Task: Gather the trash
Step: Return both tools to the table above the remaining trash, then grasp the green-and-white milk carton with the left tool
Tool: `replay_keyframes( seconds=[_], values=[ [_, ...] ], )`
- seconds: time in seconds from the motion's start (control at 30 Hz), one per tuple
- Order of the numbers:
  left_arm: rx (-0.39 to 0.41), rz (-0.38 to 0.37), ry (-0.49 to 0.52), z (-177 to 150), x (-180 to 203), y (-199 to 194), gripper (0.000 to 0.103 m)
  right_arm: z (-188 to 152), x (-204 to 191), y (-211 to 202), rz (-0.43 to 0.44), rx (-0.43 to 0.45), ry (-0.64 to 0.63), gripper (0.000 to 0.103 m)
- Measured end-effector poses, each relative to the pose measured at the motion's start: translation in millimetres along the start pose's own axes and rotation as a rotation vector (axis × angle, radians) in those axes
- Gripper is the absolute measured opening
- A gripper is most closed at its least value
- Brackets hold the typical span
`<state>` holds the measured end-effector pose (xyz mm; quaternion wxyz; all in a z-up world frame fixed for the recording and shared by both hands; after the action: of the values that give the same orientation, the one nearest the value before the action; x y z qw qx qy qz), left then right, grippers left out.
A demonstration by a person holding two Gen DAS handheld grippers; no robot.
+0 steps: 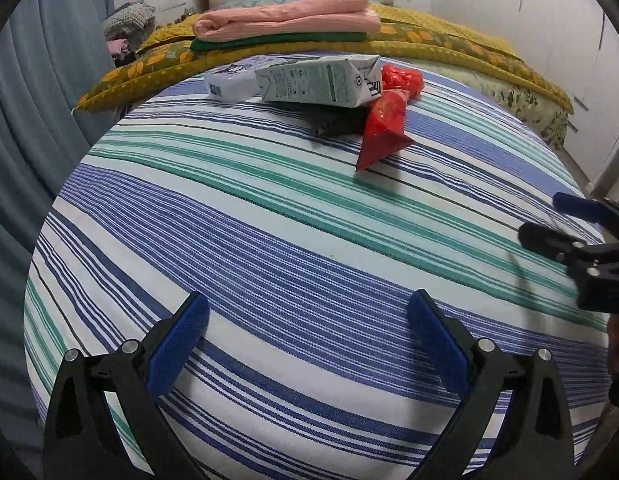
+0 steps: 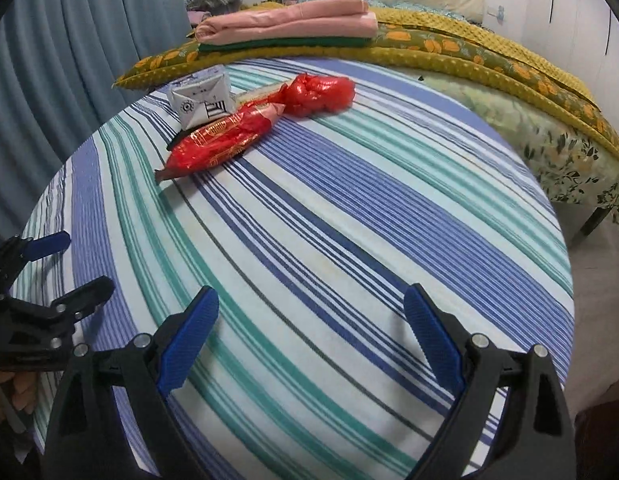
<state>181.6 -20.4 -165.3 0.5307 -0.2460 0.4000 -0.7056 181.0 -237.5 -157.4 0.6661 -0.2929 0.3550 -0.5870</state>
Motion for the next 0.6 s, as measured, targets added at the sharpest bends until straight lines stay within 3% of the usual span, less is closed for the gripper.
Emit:
replay_keyframes(
  seconds=[0.23, 0.33, 0.53, 0.6],
  values=[
    [0.002, 0.002, 0.011, 3, 1, 1, 0.099, -4, -3, 11, -0.023, -0.005, -0.019, 0.097],
    [0.038, 0.021, 0.032, 21, 1, -4, 0.099, -4, -2, 12, -0.023, -0.008, -0.018, 0.098],
    [0.122, -0.052, -0.033, 121, -8, -10, 0.099, -3, -2, 14, -0.024, -0.008, -0.018, 0.098],
    [0.094, -0.033, -0.029, 159, -8, 8, 0.099, -3, -2, 13, -0.023, -0.008, -0.018, 0.098]
  ],
)
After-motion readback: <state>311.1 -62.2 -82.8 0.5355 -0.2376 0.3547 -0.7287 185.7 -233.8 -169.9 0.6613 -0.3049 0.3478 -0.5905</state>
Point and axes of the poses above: each gripper's, at about its wrist camera, not at the fingertips, and y roughly the way its jaws point, x to its right, z to its top, the point moved 3 cm from there along y, roughly the way its jaws point, and after that the axes turned 5 degrees about y, right-handed, at the moved point
